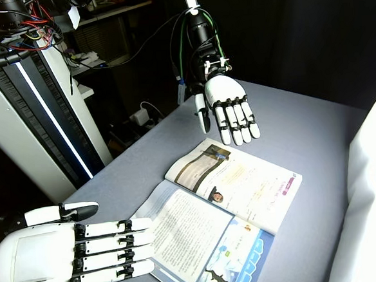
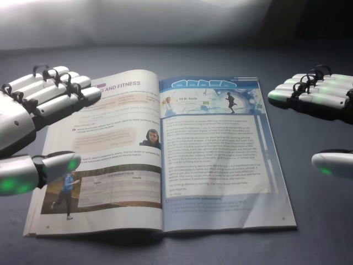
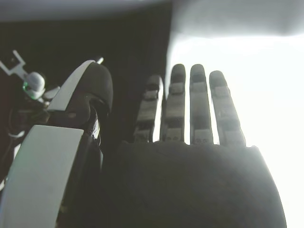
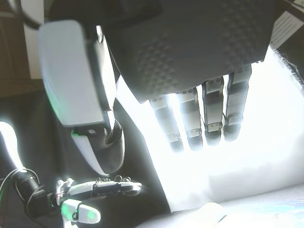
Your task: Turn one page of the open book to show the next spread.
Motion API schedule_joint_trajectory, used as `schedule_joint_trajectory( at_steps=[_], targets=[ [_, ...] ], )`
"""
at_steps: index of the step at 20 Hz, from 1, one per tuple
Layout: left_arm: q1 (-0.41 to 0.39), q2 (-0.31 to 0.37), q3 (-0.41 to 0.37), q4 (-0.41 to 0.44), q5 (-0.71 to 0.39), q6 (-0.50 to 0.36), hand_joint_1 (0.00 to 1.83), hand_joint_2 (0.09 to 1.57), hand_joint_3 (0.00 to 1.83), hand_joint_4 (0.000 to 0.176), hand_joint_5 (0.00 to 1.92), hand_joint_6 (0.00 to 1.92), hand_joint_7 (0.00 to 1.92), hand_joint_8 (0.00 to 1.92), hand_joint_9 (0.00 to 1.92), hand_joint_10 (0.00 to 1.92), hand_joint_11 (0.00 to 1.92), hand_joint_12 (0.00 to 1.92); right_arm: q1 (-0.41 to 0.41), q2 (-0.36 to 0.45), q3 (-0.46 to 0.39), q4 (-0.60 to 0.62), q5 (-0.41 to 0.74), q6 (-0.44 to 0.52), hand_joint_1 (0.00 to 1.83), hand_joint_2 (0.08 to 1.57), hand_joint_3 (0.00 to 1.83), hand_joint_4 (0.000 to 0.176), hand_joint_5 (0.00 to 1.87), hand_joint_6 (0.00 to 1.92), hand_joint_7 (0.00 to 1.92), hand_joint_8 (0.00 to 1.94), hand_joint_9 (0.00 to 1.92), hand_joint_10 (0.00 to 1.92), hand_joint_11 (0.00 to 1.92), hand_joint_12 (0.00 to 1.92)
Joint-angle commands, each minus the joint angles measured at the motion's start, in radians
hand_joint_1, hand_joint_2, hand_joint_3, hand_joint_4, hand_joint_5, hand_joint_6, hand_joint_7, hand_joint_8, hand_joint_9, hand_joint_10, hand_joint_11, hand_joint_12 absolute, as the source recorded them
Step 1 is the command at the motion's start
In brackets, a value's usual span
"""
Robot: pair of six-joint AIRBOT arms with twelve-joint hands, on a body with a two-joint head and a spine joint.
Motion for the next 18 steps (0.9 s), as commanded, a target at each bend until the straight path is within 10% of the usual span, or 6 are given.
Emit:
schedule_joint_trajectory(
  at_steps=[1,10,13,18],
  targets=[
    [-0.008,0.006,0.0,-0.02,-0.118,-0.005,0.0,1.41,0.02,0.0,0.01,0.0,0.0,0.0,0.0,0.0,0.0,0.0,0.016,0.002,-0.004,0.033,0.099,-0.007,0.29,1.3,0.05,0.0,0.0,0.0,0.0,0.0,0.0,0.0,0.0,0.0],
    [-0.001,0.011,0.002,-0.025,-0.103,-0.006,0.1,1.43,0.0,0.0,0.01,0.0,0.0,0.0,0.0,0.0,0.0,0.0,0.133,0.024,-0.054,-0.148,-0.069,-0.064,0.13,1.35,0.02,0.0,0.0,0.0,0.0,0.0,0.0,0.0,0.0,0.0],
    [0.008,0.019,0.001,-0.04,-0.102,-0.005,0.21,1.41,0.0,0.038,0.01,0.0,0.0,0.0,0.0,0.0,0.0,0.0,0.215,0.024,-0.055,-0.357,-0.175,0.071,0.15,1.35,0.02,0.0,0.01,0.0,0.0,0.0,0.0,0.0,0.0,0.0],
    [0.027,0.037,-0.005,-0.073,-0.107,0.011,0.27,1.4,0.0,0.0,0.07,0.01,0.0,0.0,0.0,0.0,0.0,0.0,0.267,-0.009,-0.034,-0.662,-0.252,0.337,0.07,1.34,0.01,0.0,0.02,0.0,0.0,0.0,0.0,0.0,0.0,0.0]
  ],
)
